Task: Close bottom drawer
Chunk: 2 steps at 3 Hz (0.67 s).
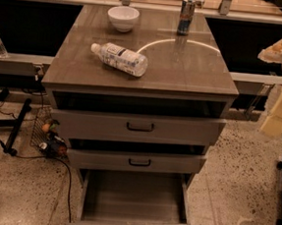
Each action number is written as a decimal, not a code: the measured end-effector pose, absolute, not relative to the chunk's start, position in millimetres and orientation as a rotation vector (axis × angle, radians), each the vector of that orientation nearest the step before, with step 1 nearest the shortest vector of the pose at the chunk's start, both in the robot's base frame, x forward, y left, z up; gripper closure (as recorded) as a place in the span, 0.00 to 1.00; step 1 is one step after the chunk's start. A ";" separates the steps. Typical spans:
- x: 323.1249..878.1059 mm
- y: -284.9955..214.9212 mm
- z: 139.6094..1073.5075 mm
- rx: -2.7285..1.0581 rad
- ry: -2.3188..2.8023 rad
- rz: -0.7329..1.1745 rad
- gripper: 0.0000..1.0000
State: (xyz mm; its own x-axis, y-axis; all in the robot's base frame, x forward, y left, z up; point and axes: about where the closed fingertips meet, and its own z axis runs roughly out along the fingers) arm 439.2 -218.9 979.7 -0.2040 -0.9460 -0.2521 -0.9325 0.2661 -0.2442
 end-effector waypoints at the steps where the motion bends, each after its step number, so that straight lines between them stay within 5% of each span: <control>1: 439.2 -218.9 979.7 -1.713 2.195 -0.054 0.00; 2: 427.8 -223.2 933.2 -1.823 2.175 -0.103 0.00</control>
Offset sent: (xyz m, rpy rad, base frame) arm -0.0223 -0.0097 -0.0962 -0.1745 0.0495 0.1231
